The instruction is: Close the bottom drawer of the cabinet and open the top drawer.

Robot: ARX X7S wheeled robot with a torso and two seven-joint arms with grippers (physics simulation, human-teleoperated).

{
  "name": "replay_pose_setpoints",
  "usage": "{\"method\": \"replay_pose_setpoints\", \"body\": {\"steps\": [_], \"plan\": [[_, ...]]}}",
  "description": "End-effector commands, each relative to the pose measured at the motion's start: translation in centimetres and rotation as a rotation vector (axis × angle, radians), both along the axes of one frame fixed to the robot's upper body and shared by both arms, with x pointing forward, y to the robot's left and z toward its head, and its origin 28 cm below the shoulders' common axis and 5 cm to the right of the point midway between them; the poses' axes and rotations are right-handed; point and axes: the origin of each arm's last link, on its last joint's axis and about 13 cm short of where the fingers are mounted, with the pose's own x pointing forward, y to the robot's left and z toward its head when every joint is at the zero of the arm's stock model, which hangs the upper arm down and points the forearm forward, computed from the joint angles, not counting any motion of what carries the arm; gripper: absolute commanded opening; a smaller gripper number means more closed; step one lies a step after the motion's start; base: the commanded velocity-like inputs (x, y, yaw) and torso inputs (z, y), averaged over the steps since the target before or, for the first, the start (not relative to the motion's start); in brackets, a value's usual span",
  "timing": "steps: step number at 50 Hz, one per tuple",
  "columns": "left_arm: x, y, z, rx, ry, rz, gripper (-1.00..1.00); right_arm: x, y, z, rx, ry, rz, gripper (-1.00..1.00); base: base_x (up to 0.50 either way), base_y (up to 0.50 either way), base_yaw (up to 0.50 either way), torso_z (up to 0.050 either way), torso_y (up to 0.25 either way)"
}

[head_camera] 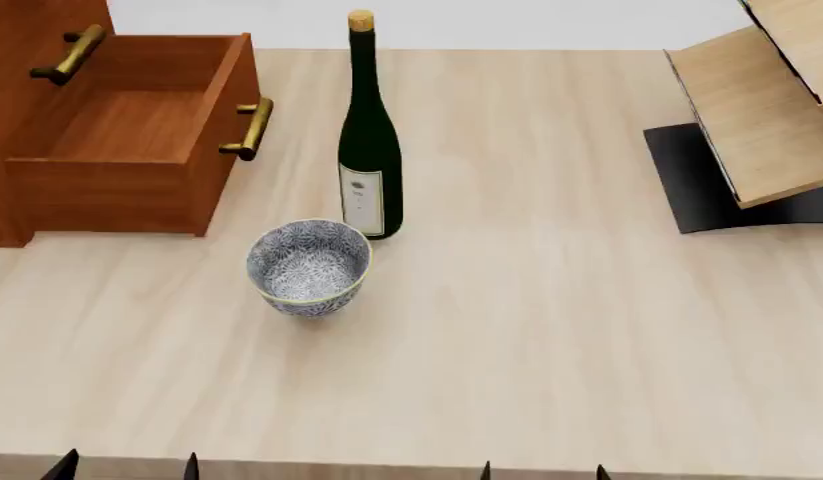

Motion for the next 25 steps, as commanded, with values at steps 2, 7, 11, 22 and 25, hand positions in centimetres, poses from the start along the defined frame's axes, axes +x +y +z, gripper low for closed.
{"method": "replay_pose_setpoints", "body": {"steps": [2,7,11,22,25], "plan": [[0.0,0.0,0.0,-0.002,0.020,-0.009,1.00,0.0,0.1,0.0,-0.009,0.007,0.007,1.00,0.00,0.00,0.00,0.000,0.000],[0.7,-0.1,0.3,-0.005,0.018,-0.015,1.00,0.1,-0.1,0.1,-0.010,0.020,0.000,1.00,0.00,0.00,0.00,0.000,0.000],[1.1,-0.3,0.6,-0.002,0.012,-0.031,1.00,0.3,0.0,0.0,-0.002,0.029,0.011,1.00,0.00,0.00,0.00,0.000,0.000],[0.3,-0.7,1.0,-0.060,-0.012,-0.081,1.00,0.1,0.5,-0.2,0.022,0.013,0.017,1.00,0.00,0.00,0.00,0.015,0.000],[0.3,-0.8,0.8,-0.050,-0.013,-0.088,1.00,0.0,0.6,-0.3,0.021,0.013,0.017,1.00,0.00,0.00,0.00,0.050,0.000]]}}
